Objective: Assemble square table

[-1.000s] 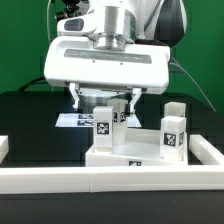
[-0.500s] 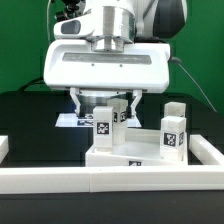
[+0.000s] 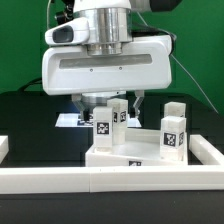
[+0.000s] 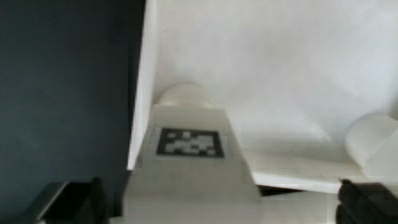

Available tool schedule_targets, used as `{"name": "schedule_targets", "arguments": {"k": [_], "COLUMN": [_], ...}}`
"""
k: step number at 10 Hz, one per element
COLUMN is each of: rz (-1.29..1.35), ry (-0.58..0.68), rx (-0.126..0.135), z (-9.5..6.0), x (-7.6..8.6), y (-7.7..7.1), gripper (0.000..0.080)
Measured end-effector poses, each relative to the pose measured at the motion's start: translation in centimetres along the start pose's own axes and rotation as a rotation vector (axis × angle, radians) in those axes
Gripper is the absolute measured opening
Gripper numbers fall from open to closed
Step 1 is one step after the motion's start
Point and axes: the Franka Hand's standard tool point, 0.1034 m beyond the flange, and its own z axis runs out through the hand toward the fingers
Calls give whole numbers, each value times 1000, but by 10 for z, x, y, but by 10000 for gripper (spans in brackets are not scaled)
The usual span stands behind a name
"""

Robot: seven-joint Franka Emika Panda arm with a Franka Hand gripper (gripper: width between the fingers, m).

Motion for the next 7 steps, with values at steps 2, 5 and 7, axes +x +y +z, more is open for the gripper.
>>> {"name": "schedule_targets", "arguments": {"k": [2, 5, 7], "rz": [0, 7, 4], "ry": [4, 8, 20], "rx": [-2, -3, -9], "z": [1, -1, 0], "x": [0, 2, 2], "y": [0, 6, 8], "gripper": [649, 649, 649]}}
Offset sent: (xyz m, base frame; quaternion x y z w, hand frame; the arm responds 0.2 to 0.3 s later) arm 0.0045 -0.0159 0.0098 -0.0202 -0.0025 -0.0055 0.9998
